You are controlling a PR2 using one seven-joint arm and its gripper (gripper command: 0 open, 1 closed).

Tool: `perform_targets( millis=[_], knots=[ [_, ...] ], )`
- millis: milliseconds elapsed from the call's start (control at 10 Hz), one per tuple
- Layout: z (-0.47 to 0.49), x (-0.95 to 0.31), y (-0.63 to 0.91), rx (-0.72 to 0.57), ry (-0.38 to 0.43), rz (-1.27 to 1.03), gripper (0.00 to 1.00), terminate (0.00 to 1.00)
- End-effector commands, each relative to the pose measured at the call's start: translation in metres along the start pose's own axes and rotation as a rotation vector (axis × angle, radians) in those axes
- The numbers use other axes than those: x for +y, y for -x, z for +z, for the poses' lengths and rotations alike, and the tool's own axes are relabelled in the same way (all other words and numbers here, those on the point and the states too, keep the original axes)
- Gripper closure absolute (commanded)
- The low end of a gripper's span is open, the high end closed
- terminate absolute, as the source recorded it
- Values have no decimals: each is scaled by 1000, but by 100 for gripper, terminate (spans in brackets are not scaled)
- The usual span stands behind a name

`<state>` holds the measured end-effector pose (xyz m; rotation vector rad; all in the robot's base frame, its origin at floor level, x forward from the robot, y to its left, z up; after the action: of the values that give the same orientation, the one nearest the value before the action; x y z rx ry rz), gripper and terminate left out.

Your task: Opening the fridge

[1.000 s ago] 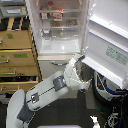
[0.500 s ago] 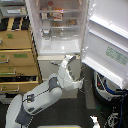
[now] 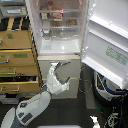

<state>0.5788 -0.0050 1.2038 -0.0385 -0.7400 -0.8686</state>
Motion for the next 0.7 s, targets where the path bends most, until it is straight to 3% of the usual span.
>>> perform_targets(
  millis=[100,700],
  knots=[
    [-42,27,446,172,-142,517,0,0],
    [-29,1,507,185,-135,615,0,0]
  ],
)
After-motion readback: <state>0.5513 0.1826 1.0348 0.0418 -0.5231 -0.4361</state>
